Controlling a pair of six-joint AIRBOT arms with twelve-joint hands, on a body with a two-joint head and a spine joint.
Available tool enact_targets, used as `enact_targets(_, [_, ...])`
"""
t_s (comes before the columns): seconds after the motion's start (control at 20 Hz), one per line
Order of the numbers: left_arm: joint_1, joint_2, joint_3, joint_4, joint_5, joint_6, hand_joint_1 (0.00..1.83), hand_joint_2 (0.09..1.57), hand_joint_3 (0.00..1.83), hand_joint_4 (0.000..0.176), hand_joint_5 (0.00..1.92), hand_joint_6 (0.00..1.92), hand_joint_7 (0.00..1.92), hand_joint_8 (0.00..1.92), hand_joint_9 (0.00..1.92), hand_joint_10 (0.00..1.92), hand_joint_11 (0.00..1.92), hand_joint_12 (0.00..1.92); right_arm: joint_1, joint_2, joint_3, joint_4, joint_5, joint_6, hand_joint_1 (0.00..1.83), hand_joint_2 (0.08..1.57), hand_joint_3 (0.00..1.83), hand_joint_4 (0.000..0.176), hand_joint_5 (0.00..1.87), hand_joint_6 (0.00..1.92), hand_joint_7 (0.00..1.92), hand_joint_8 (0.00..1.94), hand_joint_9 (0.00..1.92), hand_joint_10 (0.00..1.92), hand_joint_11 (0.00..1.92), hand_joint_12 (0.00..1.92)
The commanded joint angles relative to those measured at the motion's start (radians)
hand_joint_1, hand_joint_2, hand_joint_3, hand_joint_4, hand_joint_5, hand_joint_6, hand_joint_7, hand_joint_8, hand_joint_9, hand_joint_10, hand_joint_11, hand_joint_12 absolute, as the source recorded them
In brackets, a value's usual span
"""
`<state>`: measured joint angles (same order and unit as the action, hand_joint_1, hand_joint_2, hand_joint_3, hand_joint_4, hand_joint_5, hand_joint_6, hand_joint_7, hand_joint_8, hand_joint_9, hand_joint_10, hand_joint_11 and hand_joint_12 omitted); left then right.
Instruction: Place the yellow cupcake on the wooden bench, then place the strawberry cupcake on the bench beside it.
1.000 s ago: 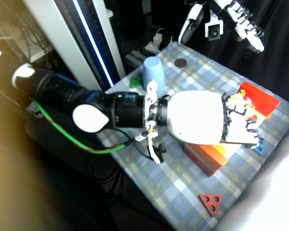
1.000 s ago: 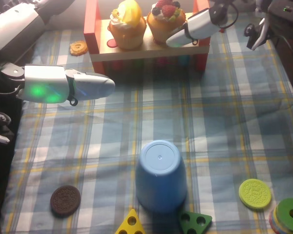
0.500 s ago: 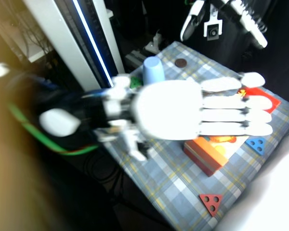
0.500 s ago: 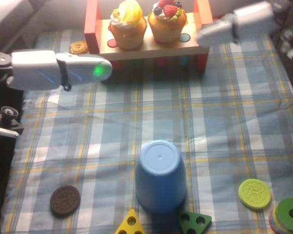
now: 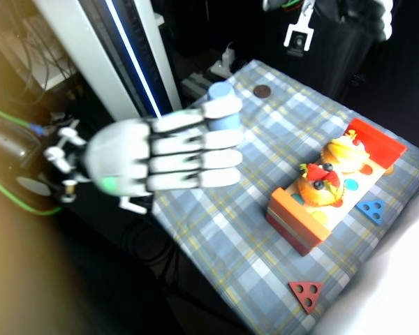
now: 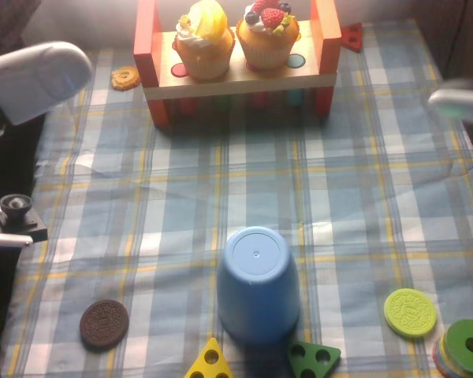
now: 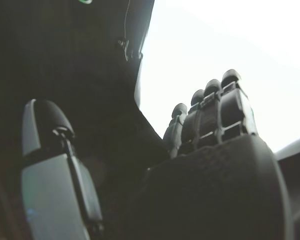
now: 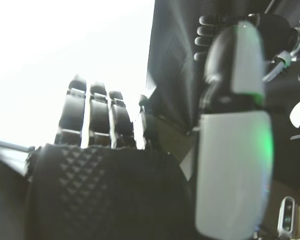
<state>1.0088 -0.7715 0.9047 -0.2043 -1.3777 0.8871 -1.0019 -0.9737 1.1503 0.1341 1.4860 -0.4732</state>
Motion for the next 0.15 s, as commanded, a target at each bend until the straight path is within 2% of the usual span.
enact_targets(0.0, [0.0,-0.009,0.014,-0.004,-0.19,-0.055,0.66,0.82,0.02,0.167,0.0,0.0,0.0,0.0,0.0,0.0,0.01,0.01,-0.001,0.002,-0.012,-0.001,0.197,0.006,0.88,0.94,0.01,0.05,0.16,0.0,0.13,0.0,0.14,0.01,0.12,0.04])
enact_targets(0.05, [0.006,-0.018,0.027,-0.001,-0.217,-0.101,0.55,0.85,0.02,0.13,0.0,0.0,0.01,0.0,0.02,0.01,0.07,0.03,-0.016,0.006,-0.023,-0.001,0.232,0.006,0.9,0.98,0.01,0.031,0.2,0.0,0.21,0.01,0.22,0.01,0.19,0.06])
enact_targets(0.1, [0.008,-0.029,0.041,0.002,-0.238,-0.142,0.47,1.03,0.01,0.057,0.0,0.0,0.17,0.0,0.18,0.01,0.13,0.13,-0.033,0.014,-0.036,0.001,0.272,0.006,0.86,1.06,0.0,0.002,0.2,0.0,0.34,0.0,0.35,0.0,0.33,0.07])
